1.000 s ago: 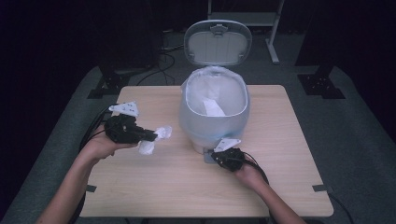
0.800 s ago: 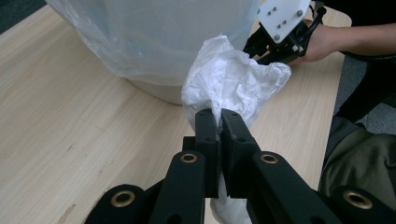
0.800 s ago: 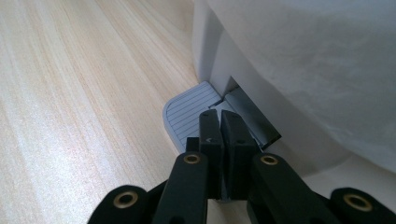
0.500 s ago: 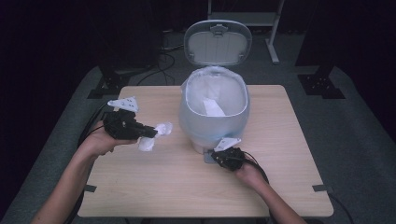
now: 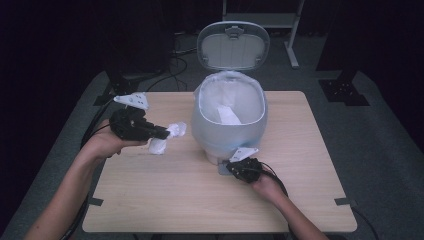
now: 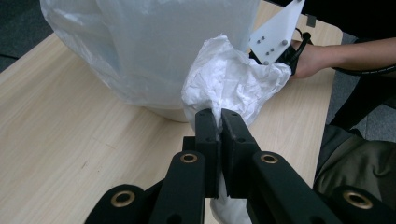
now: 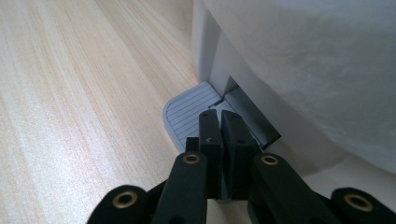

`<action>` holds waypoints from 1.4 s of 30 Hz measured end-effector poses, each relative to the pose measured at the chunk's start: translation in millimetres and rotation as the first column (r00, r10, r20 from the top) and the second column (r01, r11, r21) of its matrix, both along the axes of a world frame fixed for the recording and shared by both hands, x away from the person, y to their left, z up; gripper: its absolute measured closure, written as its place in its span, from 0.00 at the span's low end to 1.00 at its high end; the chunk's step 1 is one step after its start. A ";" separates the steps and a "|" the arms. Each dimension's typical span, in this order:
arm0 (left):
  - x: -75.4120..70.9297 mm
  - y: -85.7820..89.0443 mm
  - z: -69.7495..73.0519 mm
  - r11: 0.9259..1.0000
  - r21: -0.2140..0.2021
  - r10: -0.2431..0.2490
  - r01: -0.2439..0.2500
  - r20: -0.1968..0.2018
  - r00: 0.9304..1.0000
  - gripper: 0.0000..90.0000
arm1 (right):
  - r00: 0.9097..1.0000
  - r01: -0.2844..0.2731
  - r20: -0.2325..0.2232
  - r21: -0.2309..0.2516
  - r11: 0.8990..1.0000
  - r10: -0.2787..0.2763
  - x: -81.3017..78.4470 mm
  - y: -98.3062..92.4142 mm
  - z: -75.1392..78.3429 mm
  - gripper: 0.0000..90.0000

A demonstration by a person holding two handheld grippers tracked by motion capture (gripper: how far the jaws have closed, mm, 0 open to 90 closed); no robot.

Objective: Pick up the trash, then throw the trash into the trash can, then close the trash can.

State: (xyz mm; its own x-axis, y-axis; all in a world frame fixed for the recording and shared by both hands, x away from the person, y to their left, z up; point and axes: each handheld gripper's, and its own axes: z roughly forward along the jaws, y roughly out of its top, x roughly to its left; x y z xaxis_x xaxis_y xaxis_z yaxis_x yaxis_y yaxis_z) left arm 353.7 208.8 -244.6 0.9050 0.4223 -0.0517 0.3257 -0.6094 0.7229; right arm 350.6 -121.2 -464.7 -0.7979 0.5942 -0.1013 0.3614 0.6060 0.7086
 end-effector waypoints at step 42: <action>12.0 -20.9 37.8 0.999 -0.010 -0.035 0.035 0.017 0.999 0.96 | 1.000 -0.011 -0.008 0.006 1.000 0.011 1.4 -0.5 0.3 0.96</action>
